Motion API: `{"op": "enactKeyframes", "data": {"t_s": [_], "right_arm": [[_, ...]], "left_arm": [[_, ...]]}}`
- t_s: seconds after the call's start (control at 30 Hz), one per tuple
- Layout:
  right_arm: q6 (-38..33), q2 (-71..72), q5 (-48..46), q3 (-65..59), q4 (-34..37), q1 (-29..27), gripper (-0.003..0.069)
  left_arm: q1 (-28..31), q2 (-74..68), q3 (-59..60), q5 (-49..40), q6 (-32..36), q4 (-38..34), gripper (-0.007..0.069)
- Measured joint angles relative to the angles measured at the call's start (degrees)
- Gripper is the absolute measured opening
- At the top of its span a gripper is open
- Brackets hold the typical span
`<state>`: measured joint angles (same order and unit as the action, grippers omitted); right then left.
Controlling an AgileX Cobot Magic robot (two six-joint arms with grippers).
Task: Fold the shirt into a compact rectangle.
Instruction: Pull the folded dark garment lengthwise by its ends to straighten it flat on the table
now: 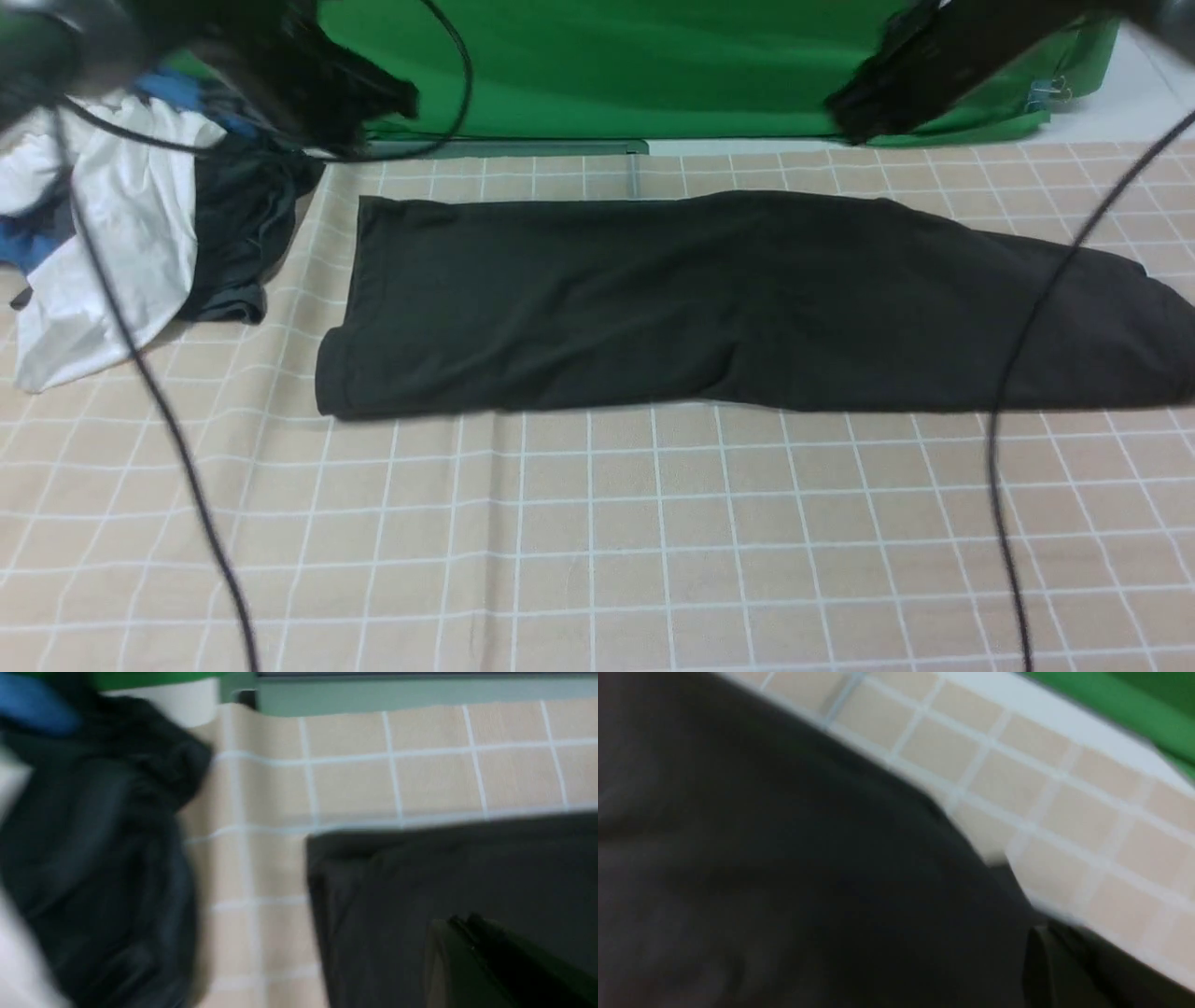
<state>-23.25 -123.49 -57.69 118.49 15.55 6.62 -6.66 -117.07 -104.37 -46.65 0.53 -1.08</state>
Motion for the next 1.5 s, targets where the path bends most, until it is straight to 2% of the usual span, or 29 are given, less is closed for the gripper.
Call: {"op": "enactKeyframes", "data": {"t_s": [0.1, 0.13, 0.17, 0.27, 0.4, 0.47, 0.53, 0.73, 0.77, 0.83, 0.87, 0.97, 1.03, 1.07, 1.17, 1.2, 1.33, 1.4, 1.5], "right_arm": [[2.1, 4.4, -9.6, -1.3, -0.3, -4.9, 0.0038], [2.3, 4.8, -9.8, -1.5, -0.4, -5.2, 0.0036], [2.7, 6.5, -10.6, -3.8, -0.6, -6.9, 0.0036], [3.4, 10.2, -11.3, -10.3, -0.9, -9.6, 0.0036], [3.4, 15.1, -10.6, -20.0, -1.0, -10.5, 0.0036], [3.4, 16.7, -9.2, -23.2, -0.7, -10.5, 0.0036], [3.4, 17.6, -7.4, -25.8, 0.3, -10.5, 0.0036], [3.4, 17.8, -6.0, -27.5, 1.4, -10.5, 0.0036], [3.4, 17.8, -6.0, -27.5, 1.4, -10.5, 0.0036], [3.3, 18.0, -5.9, -27.5, 1.4, -10.5, 0.0036], [3.3, 18.0, -5.9, -27.5, 1.5, -10.5, 0.0036], [2.4, 18.1, -5.9, -27.5, 1.4, -10.5, 0.0036], [2.1, 18.2, -5.9, -27.5, 0.3, -10.5, 0.0036], [2.1, 18.2, -5.9, -27.5, 0.1, -10.5, 0.0036], [4.4, 18.2, -7.1, -27.5, -4.5, -10.5, 0.0042], [5.5, 18.2, -7.5, -27.5, -5.7, -10.5, 0.0048], [8.3, 18.2, -8.9, -27.5, -10.1, -10.5, 0.0099], [10.2, 18.2, -9.4, -27.5, -13.3, -10.8, 0.0205], [11.5, 18.1, -9.3, -27.5, -14.5, -11.5, 0.0347]], "left_arm": [[0.4, 10.2, 11.7, -1.7, 0.0, 1.1, 0.0019], [0.4, 10.7, 11.7, -1.8, 0.0, 1.1, 0.0019], [0.4, 14.1, 18.3, -1.9, -0.5, -0.1, 0.0019], [0.4, 19.0, 28.6, -0.3, -1.0, -4.4, 0.0019], [0.4, 20.8, 37.8, 4.3, -0.5, -6.9, 0.0038], [0.4, 20.3, 38.9, 5.2, -0.5, -6.4, 0.0083], [0.4, 19.2, 39.2, 6.8, -0.5, -6.1, 0.0165], [0.4, 14.8, 39.2, 11.4, -0.5, -7.4, 0.0492], [0.4, 14.6, 39.2, 11.4, -0.5, -7.5, 0.0492], [0.4, 12.7, 39.2, 12.1, -0.5, -8.9, 0.0573], [0.4, 12.1, 39.2, 12.2, 0.0, -9.7, 0.0584], [0.4, 10.0, 39.2, 11.6, 3.8, -13.9, 0.0548], [0.4, 8.9, 39.2, 11.0, 6.6, -17.7, 0.0432], [0.4, 8.9, 39.2, 11.0, 6.9, -17.7, 0.0432], [0.4, 8.6, 38.9, 10.5, 8.6, -18.8, 0.0166], [0.4, 8.6, 38.8, 10.2, 8.7, -18.3, 0.0120], [0.4, 9.1, 37.9, 8.5, 7.9, -14.7, 0.0110], [0.3, 10.8, 37.6, 5.8, 5.6, -9.8, 0.0110], [0.3, 13.2, 37.4, 4.3, 3.2, -5.2, 0.0110]]}}
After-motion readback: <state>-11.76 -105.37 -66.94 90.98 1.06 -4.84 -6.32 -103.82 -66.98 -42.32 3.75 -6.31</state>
